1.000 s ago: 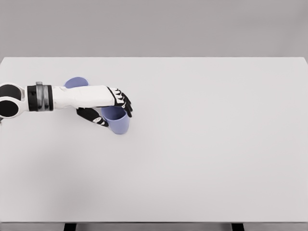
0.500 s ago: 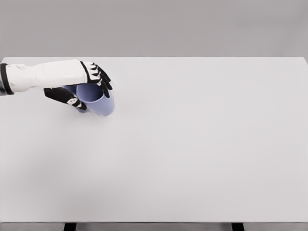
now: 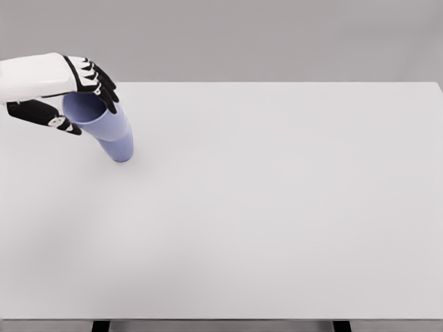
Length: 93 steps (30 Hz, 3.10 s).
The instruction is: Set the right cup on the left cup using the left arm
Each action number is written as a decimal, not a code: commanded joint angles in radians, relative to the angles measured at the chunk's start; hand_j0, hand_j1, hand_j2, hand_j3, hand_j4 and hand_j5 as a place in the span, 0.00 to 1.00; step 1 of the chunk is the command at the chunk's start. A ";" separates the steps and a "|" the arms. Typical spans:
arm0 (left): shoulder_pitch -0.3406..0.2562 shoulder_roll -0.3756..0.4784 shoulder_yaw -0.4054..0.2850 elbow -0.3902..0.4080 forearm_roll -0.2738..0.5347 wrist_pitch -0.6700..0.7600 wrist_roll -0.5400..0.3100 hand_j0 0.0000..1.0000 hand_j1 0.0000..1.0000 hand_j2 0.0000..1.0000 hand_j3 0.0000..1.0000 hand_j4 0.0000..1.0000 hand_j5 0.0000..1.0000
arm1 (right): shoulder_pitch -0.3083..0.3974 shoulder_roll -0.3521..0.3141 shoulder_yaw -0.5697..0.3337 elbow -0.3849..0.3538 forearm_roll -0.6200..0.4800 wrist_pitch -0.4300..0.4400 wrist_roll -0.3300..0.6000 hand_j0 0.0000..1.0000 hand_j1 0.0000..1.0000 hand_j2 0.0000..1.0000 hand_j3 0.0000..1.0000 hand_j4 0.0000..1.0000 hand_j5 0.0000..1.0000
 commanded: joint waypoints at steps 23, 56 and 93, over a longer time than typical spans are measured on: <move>-0.052 -0.135 -0.025 0.243 0.019 0.002 -0.053 0.60 0.60 0.60 0.60 0.60 0.60 | 0.000 0.000 0.000 0.000 0.000 0.000 0.000 1.00 1.00 1.00 1.00 1.00 1.00; -0.032 -0.161 -0.045 0.300 0.013 0.002 -0.053 0.60 0.60 0.60 0.60 0.60 0.60 | 0.000 0.000 0.000 0.000 0.000 0.000 0.000 1.00 1.00 1.00 1.00 1.00 1.00; -0.002 -0.166 -0.030 0.303 0.002 0.002 -0.045 1.00 1.00 1.00 1.00 1.00 1.00 | 0.000 0.000 0.000 0.000 0.000 0.000 0.000 1.00 1.00 1.00 1.00 1.00 1.00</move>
